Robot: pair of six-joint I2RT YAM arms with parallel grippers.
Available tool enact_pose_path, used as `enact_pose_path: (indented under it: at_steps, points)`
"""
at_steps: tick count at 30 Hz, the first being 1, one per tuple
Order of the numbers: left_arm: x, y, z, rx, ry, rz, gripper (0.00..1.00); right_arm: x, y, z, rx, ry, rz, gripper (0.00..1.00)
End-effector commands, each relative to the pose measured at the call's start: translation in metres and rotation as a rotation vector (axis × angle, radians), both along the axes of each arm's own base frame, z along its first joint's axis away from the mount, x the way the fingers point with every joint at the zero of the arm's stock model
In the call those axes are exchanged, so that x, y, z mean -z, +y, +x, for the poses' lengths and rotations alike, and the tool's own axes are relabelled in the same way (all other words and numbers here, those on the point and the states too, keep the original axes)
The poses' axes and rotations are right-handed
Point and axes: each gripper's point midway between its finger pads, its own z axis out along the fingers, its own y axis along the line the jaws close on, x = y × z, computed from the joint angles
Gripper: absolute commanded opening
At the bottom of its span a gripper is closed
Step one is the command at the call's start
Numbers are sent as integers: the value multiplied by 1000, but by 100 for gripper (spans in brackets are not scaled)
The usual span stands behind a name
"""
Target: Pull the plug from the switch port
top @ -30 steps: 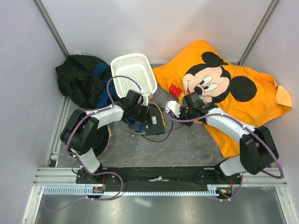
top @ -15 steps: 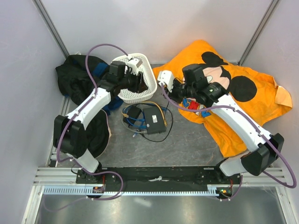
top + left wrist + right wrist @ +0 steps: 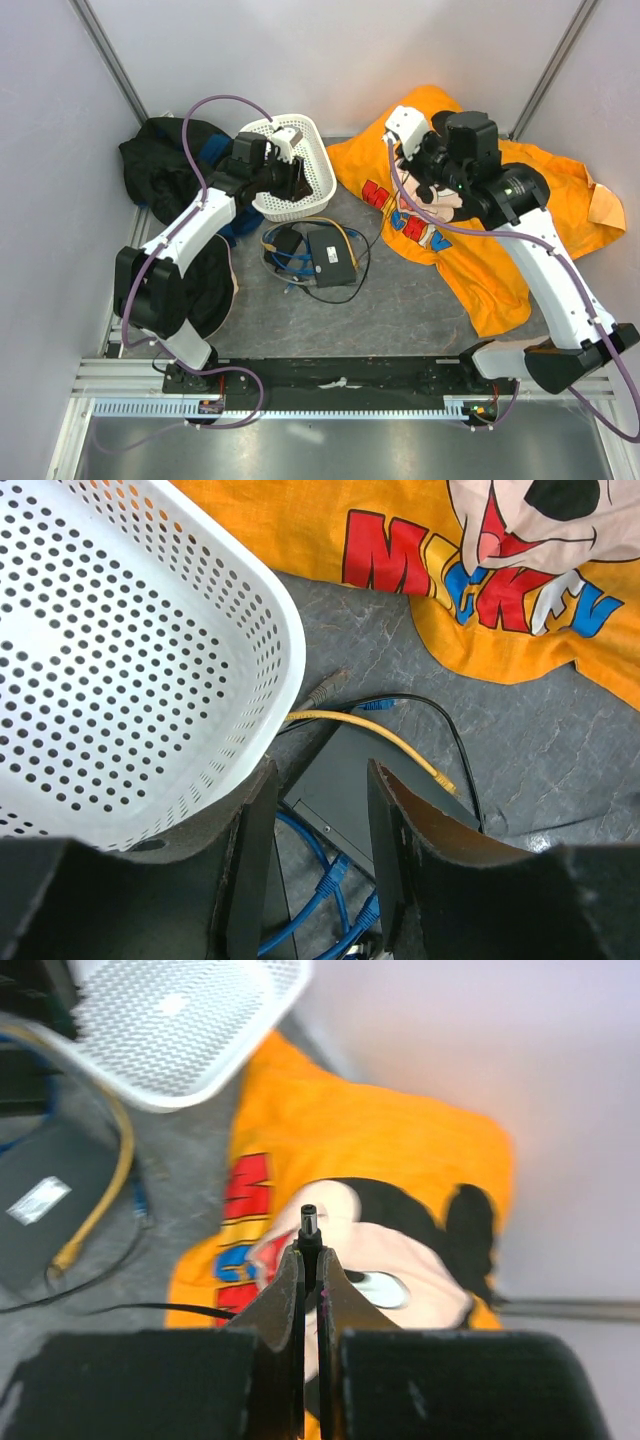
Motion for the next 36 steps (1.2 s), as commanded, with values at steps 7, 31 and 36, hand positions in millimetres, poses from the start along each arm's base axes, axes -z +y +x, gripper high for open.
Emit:
enact_pose_path:
  at_steps: [7,31,36]
  points:
    - [-9,-10,2,45,-28,-36,48,-84,-162,57,519,-278,-29,0]
    - [17,-5,-15,37,34,-39,48,113,-136,10,350,153,8,6]
    - [12,-4,-23,39,31,-50,48,175,-109,-11,313,338,25,21]
